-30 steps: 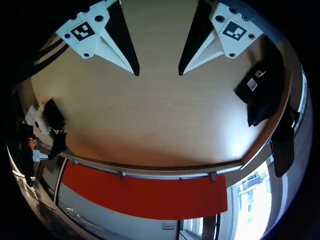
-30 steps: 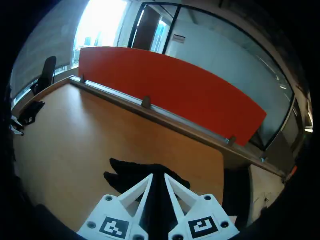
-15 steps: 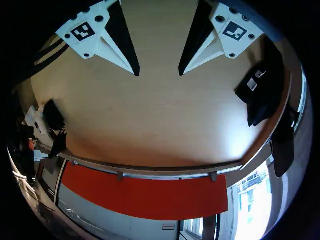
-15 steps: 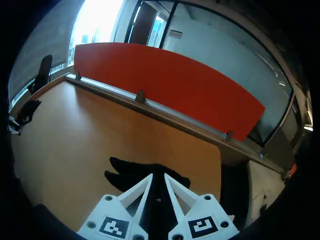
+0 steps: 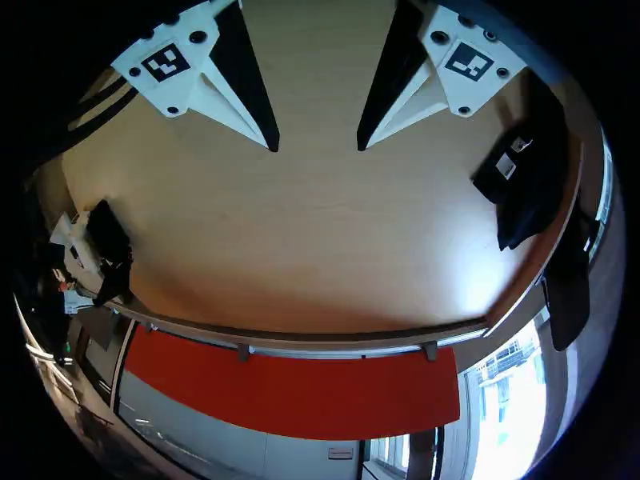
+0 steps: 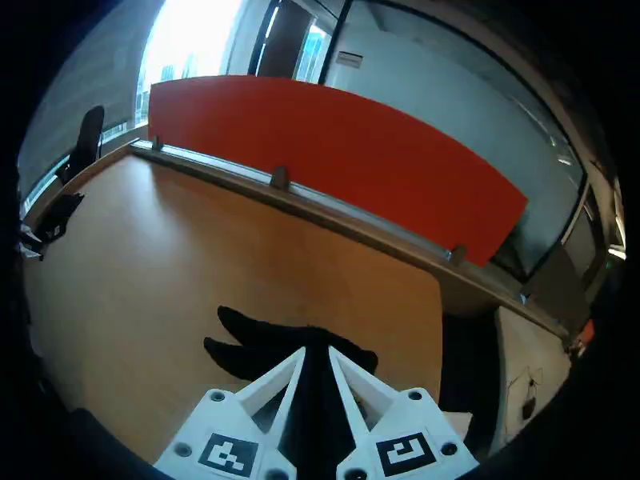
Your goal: Fold towel
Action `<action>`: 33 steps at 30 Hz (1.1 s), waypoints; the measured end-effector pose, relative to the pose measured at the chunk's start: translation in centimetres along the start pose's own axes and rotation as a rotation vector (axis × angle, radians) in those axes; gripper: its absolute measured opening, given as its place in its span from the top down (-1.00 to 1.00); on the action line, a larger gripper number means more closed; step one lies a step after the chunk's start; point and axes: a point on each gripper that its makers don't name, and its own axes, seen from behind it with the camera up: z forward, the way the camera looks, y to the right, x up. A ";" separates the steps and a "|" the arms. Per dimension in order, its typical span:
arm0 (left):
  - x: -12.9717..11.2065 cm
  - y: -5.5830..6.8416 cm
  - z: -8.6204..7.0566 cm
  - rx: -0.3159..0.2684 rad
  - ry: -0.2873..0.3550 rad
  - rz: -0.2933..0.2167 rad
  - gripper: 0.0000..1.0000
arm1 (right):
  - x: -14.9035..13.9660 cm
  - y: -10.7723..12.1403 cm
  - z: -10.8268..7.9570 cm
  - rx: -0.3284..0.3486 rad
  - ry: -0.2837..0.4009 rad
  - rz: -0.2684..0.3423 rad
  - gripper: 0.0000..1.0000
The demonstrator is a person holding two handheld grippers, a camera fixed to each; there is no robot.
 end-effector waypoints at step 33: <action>-0.2 0.5 -0.2 -0.002 -0.002 0.017 -0.42 | -15.1 1.9 -3.1 -0.055 -0.239 0.039 0.91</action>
